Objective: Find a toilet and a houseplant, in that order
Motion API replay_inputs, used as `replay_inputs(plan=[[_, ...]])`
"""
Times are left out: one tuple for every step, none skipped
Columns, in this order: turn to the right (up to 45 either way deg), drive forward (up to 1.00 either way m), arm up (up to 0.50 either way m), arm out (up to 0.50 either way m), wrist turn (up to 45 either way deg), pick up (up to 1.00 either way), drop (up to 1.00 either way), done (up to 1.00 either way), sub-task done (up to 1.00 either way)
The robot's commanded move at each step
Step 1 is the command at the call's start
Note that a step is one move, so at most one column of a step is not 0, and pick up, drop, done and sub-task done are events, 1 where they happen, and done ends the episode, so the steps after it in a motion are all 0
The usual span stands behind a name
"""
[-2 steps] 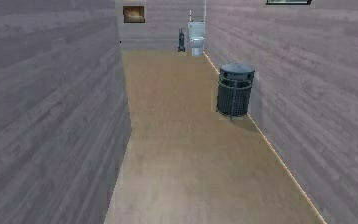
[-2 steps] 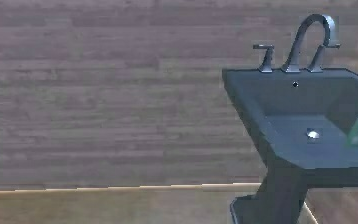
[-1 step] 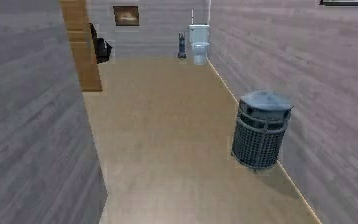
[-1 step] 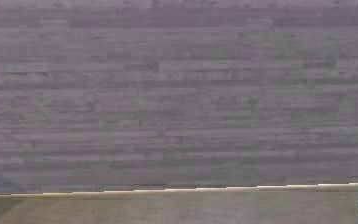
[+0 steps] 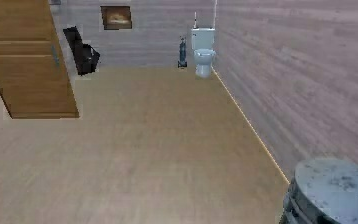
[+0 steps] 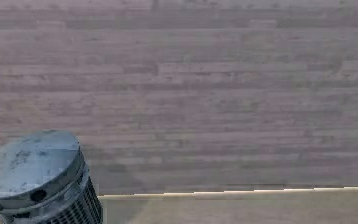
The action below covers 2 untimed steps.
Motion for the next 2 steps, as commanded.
replay_inputs(plan=[[-3.0, 0.0, 0.0, 0.0, 0.0, 0.0, 0.0, 0.0, 0.0], [0.0, 1.0, 0.0, 0.0, 0.0, 0.0, 0.0, 0.0, 0.0]])
